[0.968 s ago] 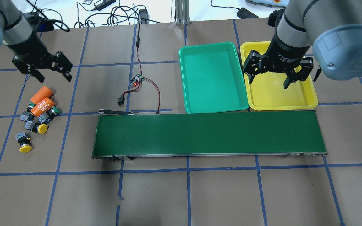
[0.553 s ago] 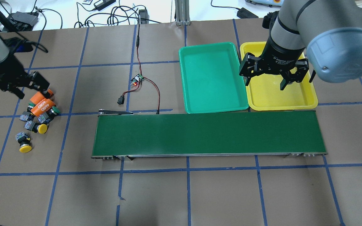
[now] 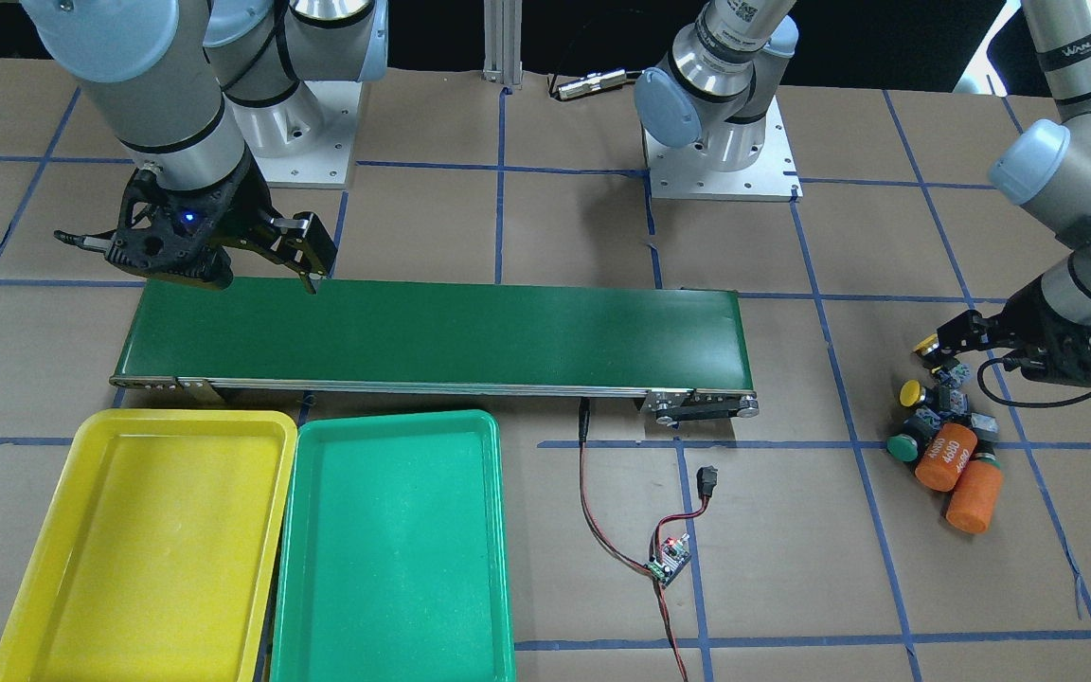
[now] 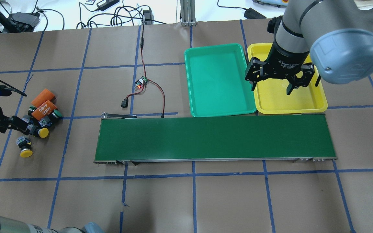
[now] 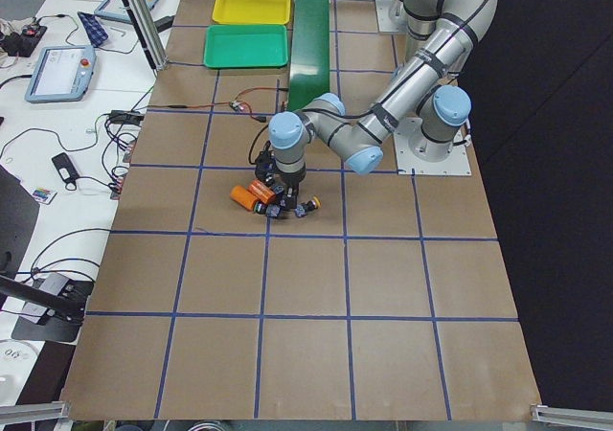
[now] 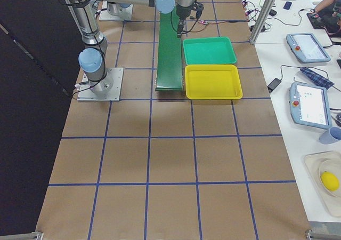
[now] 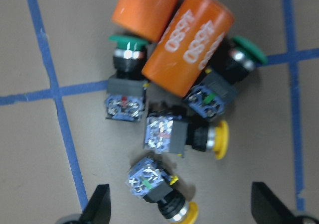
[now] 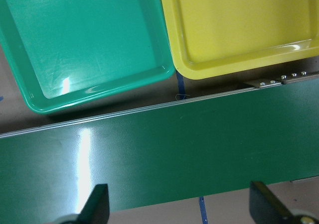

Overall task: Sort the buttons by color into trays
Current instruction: 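Grasp a yellow-cap button from the pile with the left gripper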

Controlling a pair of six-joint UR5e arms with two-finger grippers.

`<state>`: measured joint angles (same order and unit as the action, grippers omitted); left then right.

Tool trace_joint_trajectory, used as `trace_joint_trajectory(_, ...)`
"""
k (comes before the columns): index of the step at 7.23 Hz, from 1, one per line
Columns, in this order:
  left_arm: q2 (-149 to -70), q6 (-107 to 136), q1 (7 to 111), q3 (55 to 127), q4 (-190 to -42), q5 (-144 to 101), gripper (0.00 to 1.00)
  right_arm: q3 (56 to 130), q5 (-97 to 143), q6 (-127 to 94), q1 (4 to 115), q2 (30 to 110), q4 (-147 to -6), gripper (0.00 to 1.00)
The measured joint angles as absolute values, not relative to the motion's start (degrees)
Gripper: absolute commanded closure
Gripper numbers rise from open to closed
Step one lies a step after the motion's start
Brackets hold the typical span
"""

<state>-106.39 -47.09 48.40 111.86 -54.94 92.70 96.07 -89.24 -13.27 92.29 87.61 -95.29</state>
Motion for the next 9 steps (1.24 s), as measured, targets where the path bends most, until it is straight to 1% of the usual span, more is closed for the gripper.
trace_joint_trajectory(2, -109.03, -45.61, 47.61, 114.93, -49.08, 92.61, 0.0, 96.07, -89.27, -13.27, 92.29, 87.5, -95.23, 0.0)
trace_joint_trajectory(3, -110.02, -45.42, 47.49, 115.33, -48.12, 92.71, 0.13, 96.06, -89.24, -13.29, 92.29, 87.49, -95.38, 0.0)
trace_joint_trajectory(4, -110.64, -45.41, 47.42, 115.49, -47.75, 92.86, 0.55, 96.06, -89.23, -13.31, 92.28, 87.49, -95.39, 0.0)
trace_joint_trajectory(5, -110.79, -45.43, 47.4, 115.54, -47.66, 93.03, 0.85, 96.08, -89.27, -13.29, 92.29, 87.52, -95.29, 0.0)
trace_joint_trajectory(6, -110.41, -45.42, 47.4, 115.61, -47.96, 93.18, 0.98, 96.12, -89.33, -13.28, 92.29, 87.53, -95.15, 0.0)
trace_joint_trajectory(9, -107.39, -44.92, 48.06, 115.56, -51.26, 93.16, 1.0, 97.89, -89.75, -13.35, 92.28, 87.79, -95.72, 0.0)
